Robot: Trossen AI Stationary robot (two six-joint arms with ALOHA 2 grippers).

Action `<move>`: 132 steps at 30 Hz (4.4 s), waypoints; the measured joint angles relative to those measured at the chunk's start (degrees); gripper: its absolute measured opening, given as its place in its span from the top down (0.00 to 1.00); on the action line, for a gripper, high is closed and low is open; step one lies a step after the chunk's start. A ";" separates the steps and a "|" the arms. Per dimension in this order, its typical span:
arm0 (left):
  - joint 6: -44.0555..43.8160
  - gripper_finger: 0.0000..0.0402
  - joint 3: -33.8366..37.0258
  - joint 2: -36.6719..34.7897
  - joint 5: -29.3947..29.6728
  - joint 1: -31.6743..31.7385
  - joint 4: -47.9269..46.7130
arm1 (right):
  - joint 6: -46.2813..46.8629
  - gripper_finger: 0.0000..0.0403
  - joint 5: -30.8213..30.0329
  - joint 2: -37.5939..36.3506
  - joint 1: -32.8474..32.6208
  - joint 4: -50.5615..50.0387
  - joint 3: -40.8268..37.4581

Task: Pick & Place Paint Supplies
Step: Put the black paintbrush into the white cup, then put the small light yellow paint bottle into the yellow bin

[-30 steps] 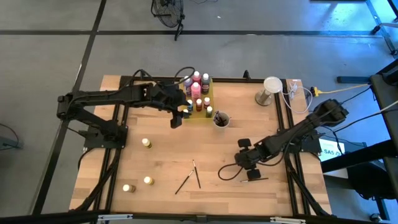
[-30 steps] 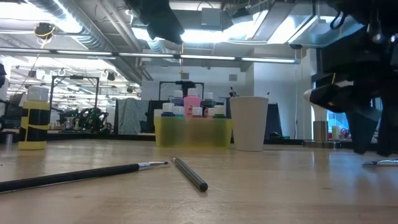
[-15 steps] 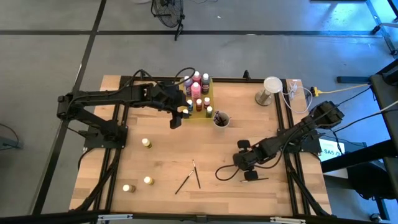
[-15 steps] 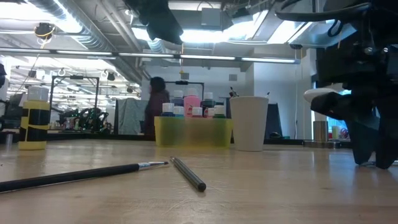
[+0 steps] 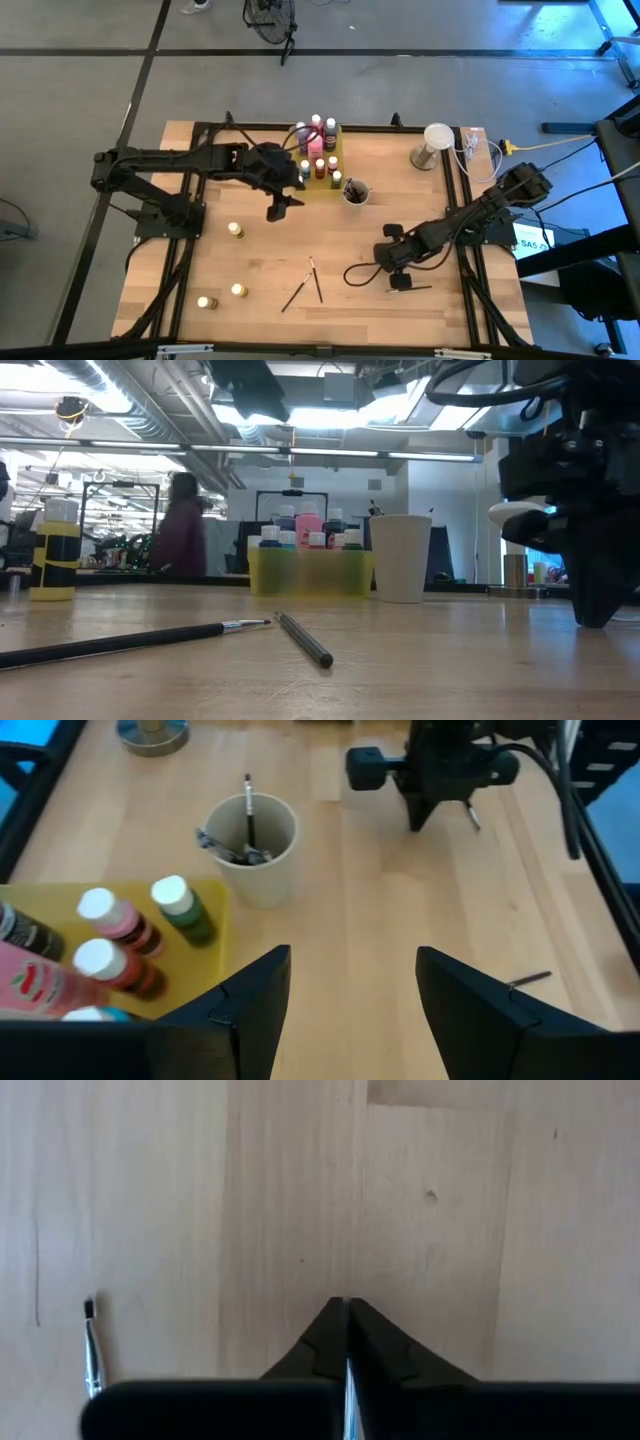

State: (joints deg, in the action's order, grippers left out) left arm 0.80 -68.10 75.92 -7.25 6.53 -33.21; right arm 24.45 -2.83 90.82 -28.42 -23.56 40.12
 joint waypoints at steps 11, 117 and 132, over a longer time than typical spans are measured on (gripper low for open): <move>-0.35 0.47 0.00 -0.29 0.08 -1.29 0.43 | 0.24 1.00 -8.15 0.66 -0.50 -17.70 15.75; -10.17 0.47 0.00 -6.86 15.54 -17.26 -21.37 | -4.61 0.51 -63.05 -3.60 14.73 52.18 4.05; -30.79 0.47 -2.43 -6.56 10.58 -21.87 -44.44 | -12.51 0.35 -52.05 -3.63 12.90 52.51 6.93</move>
State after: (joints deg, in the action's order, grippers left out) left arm -30.00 -70.52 69.36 3.33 -15.35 -77.65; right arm 11.94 -54.89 87.20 -15.53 28.95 47.05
